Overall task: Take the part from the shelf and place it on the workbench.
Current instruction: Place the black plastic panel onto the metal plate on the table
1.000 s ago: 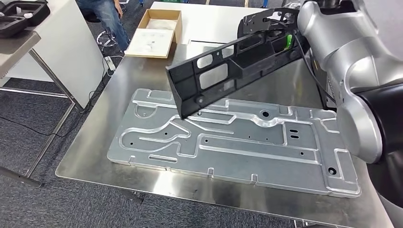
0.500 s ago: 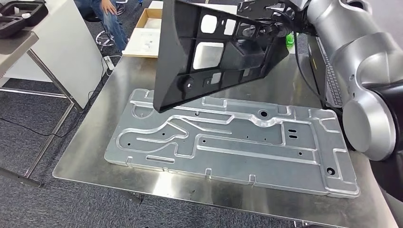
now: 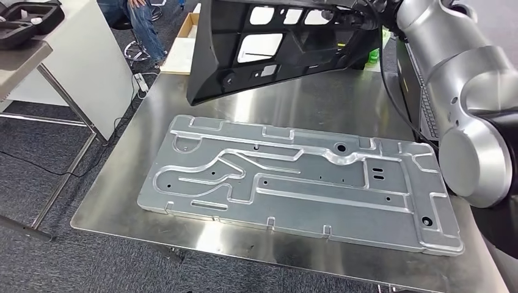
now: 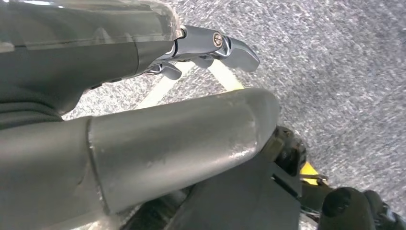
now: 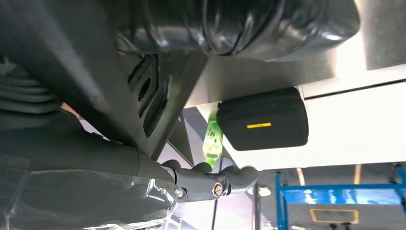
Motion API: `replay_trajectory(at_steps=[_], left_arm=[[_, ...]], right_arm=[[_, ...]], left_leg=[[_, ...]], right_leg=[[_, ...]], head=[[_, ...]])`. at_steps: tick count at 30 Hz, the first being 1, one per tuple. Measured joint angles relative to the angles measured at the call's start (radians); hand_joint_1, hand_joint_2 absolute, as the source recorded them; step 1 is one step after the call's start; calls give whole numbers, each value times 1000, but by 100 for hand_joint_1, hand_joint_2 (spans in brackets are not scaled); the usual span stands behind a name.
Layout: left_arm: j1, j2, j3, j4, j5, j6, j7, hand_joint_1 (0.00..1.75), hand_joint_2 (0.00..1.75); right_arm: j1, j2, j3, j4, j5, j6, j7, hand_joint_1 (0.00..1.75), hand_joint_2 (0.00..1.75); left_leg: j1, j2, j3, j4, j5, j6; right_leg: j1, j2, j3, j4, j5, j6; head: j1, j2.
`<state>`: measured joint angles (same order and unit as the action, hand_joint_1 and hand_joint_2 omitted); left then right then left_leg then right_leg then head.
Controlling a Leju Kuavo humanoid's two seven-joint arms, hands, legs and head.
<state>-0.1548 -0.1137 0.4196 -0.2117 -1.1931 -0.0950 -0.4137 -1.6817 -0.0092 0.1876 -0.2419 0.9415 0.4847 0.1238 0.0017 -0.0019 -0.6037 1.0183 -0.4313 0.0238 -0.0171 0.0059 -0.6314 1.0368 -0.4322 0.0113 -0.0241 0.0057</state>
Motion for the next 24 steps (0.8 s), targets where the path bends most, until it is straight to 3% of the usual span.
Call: replay_trajectory(at_steps=[2, 5, 6, 7, 8, 10, 12, 16, 17, 19, 21, 22, 23, 24], left_arm=[[-1, -1, 0, 0, 0, 0, -1, 0, 0], [-4, -1, 1, 0, 0, 0, -2, 0, 0], [-4, -1, 2, 0, -1, 0, -2, 0, 0], [-3, -2, 2, 0, -1, 0, -2, 0, 0], [-2, -2, 2, 0, -2, 0, -2, 0, 0], [-2, -2, 2, 0, -3, -1, -2, 0, 0], [-3, -2, 3, 0, -5, -1, -1, 0, 0], [-1, -2, 5, 0, -10, -1, 1, 0, 0], [-1, -2, 5, 0, -10, -1, 1, 0, 0], [-1, -2, 6, 0, -10, -1, 1, 0, 0], [-1, -2, 6, 0, -11, -1, 1, 0, 0], [-1, -2, 6, 0, -11, -1, 1, 0, 0], [0, -2, 6, 0, -11, 0, 1, 0, 0], [-1, -2, 6, 0, -11, 0, 1, 0, 0]], right_arm=[[1, -2, -5, -1, 0, 2, 7, 0, 0], [6, -4, -12, -1, 0, 6, 8, 0, 0], [11, -4, -14, -1, 0, 3, 8, 0, 0], [15, -5, -16, -1, 0, -2, 8, 0, 0], [18, -5, -18, -2, 0, -9, 6, 0, 0], [19, -5, -19, -4, 2, -23, -4, 0, 0], [19, -5, -19, -8, 6, -38, -20, 0, 0], [26, -6, -19, -13, 16, -60, -39, 0, 0], [26, -6, -19, -15, 16, -62, -42, 0, 0], [28, -6, -19, -18, 17, -66, -44, 0, 0], [34, -5, -19, -19, 19, -76, -49, 0, 87], [39, -5, -19, -20, 20, -88, -54, 0, 131], [45, -5, -19, -22, 21, -105, -62, 0, 175], [50, -5, -19, -25, 22, -128, -71, 0, 175]], left_leg=[[5, 2, 4, -15, 11, 12], [5, 4, 4, -21, 16, 22], [5, 4, 4, -21, 16, 22], [5, 3, 4, -19, 16, 22], [5, 3, 4, -17, 14, 21], [4, 1, 3, -8, 7, 16], [1, 0, -2, 4, 0, 7], [-1, 0, -8, 13, -11, -11], [0, -1, -18, 36, -27, -17], [4, 0, -62, 139, -84, -29], [8, 0, -122, 265, -133, -36], [9, 0, -136, 291, -133, -37], [10, 0, -132, 276, -113, -36], [9, 0, -108, 221, -77, -33]], right_leg=[[1, -1, -14, 30, -25, 7], [1, -1, -95, 206, -116, 12], [1, -1, -119, 254, -129, 13], [1, -1, -127, 268, -123, 14], [1, -1, -116, 243, -99, 14], [1, -1, -54, 115, -32, 10], [5, -1, -8, 20, -2, 4], [5, -1, -1, 0, 0, -16], [2, -2, 0, -3, 2, -21], [-1, -3, 2, -6, 3, -28], [-1, -2, 2, -5, 2, -31], [0, -2, 2, -5, 2, -31], [0, -2, 3, -5, 1, -30], [0, -1, 5, -4, 0, -29]], head=[[0, 0], [0, 0], [1, 0], [0, 0], [0, 0], [0, 0], [0, 0], [0, 0], [0, 0], [0, 0], [0, 0], [0, 0], [0, 0], [0, 0]])
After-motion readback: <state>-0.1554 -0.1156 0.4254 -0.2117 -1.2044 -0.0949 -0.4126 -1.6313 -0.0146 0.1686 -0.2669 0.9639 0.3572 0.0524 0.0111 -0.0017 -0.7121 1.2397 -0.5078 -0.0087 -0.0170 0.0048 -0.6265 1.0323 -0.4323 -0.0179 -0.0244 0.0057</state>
